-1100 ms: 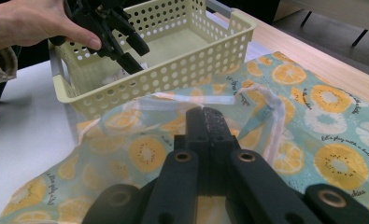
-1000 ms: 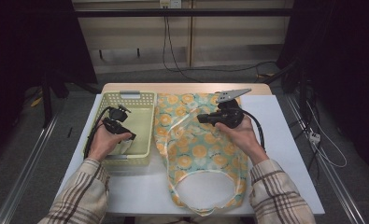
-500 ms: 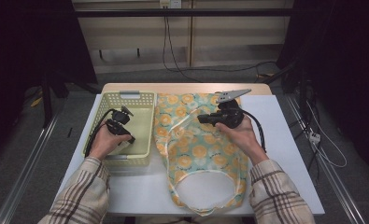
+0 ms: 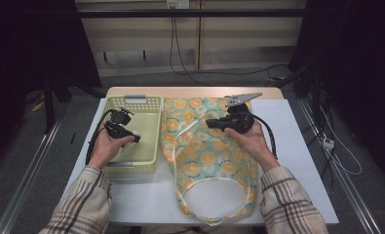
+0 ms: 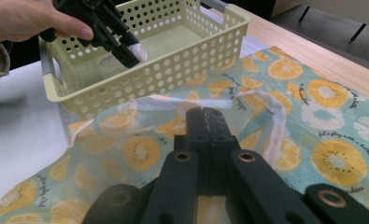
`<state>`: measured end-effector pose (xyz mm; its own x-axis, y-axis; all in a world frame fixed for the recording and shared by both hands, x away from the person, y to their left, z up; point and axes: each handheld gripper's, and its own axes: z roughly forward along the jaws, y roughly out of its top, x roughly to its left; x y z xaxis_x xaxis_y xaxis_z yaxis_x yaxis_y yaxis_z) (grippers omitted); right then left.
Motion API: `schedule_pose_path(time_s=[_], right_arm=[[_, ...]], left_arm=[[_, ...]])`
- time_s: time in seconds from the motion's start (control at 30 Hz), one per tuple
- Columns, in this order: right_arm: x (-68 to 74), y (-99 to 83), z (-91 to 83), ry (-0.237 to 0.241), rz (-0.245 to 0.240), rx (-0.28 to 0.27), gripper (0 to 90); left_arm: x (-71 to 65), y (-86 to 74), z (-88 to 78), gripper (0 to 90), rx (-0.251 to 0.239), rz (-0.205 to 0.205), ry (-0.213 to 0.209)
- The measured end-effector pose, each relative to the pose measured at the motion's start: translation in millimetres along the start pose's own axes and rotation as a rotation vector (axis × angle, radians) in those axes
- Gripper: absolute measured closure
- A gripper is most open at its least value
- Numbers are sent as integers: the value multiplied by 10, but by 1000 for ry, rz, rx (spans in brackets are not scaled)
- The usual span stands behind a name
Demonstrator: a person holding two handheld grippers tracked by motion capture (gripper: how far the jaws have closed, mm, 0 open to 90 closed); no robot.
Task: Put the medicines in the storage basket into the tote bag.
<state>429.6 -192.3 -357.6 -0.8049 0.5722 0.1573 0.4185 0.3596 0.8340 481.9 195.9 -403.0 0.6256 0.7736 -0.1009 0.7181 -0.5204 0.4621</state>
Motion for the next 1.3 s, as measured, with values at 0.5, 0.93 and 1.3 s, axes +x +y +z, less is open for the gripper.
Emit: schedule_pose_path(time_s=[0.5,0.93,1.3], right_arm=[[12,5,-21,4,-1,-8,900],[45,18,-22,12,-6,-13,900],[45,20,-21,13,-6,-13,900]], left_arm=[[-275,-89,-409,603,-246,57,-27],[-659,-205,-651,603,-385,125,-82],[-919,-212,-693,603,-419,151,-114]])
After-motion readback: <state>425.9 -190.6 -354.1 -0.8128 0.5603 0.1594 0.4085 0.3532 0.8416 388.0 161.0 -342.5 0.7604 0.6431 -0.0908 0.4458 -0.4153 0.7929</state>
